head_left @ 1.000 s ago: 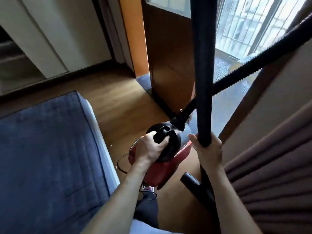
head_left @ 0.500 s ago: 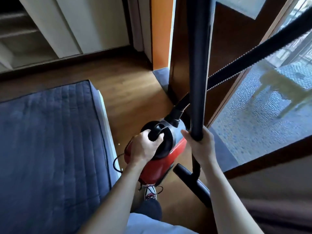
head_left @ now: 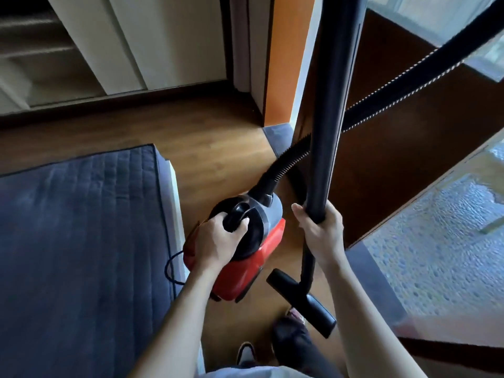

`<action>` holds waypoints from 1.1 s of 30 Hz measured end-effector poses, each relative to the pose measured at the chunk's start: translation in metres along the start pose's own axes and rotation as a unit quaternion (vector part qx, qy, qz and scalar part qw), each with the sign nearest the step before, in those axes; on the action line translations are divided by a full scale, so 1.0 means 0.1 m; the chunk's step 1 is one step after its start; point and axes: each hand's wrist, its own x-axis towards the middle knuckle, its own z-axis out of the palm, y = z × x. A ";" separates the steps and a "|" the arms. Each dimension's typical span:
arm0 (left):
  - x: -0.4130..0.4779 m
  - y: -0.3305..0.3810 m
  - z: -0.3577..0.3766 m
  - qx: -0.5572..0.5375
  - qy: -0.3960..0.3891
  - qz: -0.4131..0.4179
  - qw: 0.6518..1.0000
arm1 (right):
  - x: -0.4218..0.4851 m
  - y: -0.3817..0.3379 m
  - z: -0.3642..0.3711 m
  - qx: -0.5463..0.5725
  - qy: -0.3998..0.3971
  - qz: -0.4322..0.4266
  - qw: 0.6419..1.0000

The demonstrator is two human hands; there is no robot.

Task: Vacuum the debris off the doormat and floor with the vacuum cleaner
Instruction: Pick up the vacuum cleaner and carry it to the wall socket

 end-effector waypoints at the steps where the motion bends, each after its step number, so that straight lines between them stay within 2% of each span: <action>1: 0.12 0.00 0.01 0.004 0.006 -0.006 1.000 | 0.13 0.01 0.06 0.004 -0.007 -0.002 1.000; 11: 1.53 0.15 0.34 -0.047 0.056 -0.068 0.995 | 1.78 0.15 0.43 0.033 -0.093 -0.022 0.995; 20: 2.87 0.72 0.64 -0.018 0.132 -0.120 0.984 | 3.53 0.16 0.66 0.069 -0.163 -0.033 0.984; 28: 3.61 0.89 0.60 0.030 0.180 -0.164 0.969 | 4.39 0.19 1.05 0.062 -0.206 -0.056 0.975; 33: 4.12 0.73 0.51 0.008 0.204 -0.186 0.961 | 4.83 0.20 1.45 0.041 -0.218 -0.071 0.972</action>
